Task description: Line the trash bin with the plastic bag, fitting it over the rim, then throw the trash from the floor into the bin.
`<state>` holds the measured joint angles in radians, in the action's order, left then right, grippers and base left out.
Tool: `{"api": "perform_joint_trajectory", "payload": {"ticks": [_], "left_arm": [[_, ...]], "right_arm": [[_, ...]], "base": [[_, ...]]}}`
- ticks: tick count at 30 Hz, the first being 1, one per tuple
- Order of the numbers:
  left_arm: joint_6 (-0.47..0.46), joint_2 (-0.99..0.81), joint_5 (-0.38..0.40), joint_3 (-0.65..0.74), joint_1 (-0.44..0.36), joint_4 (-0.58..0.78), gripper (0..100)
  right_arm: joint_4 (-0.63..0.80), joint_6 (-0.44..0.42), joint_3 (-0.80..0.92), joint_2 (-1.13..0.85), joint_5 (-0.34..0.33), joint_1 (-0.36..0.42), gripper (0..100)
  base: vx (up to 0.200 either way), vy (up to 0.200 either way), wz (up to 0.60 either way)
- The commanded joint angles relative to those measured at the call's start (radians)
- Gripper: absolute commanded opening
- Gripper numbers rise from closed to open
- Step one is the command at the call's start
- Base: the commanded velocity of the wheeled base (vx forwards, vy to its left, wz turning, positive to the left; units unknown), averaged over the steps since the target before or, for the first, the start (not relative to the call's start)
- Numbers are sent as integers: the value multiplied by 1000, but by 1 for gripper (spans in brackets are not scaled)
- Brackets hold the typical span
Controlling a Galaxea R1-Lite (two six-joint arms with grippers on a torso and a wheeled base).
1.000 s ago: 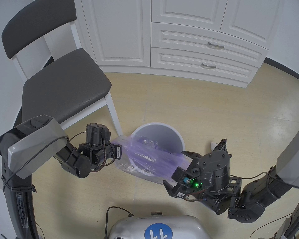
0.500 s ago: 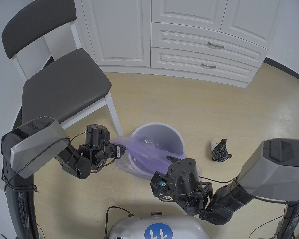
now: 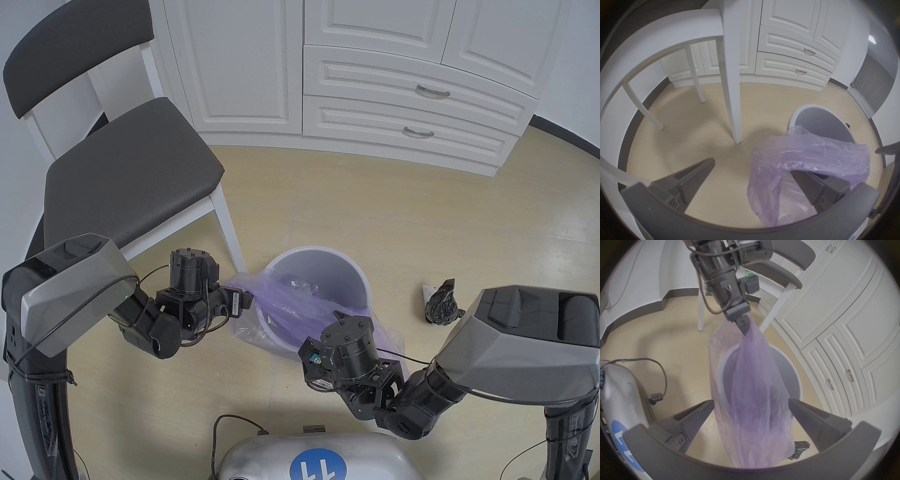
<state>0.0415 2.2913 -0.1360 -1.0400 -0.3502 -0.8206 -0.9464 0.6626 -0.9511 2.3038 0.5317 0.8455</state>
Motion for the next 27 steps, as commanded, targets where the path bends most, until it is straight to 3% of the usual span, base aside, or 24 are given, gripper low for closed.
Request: {"api": "perform_joint_trajectory", "payload": {"ticks": [1, 7, 8, 19, 27], "left_arm": [[0, -1, -1, -2, 0, 0, 100], [0, -1, -1, -3, 7, 0, 100], [0, -1, -1, -5, 8, 0, 100], [0, 2, -1, -6, 10, 0, 100], [1, 7, -1, -14, 10, -15, 100]], "right_arm": [[3, 0, -61, 62, 1, -25, 100], [11, 2, -101, 77, 1, -52, 100], [11, 2, -103, 77, 1, -54, 0], [12, -1, -152, 43, -10, -69, 0], [15, -1, -264, 66, -10, -138, 0]], "base": [[0, 0, 0], [0, 0, 0], [0, 0, 0], [0, 0, 0], [0, 0, 0]]}}
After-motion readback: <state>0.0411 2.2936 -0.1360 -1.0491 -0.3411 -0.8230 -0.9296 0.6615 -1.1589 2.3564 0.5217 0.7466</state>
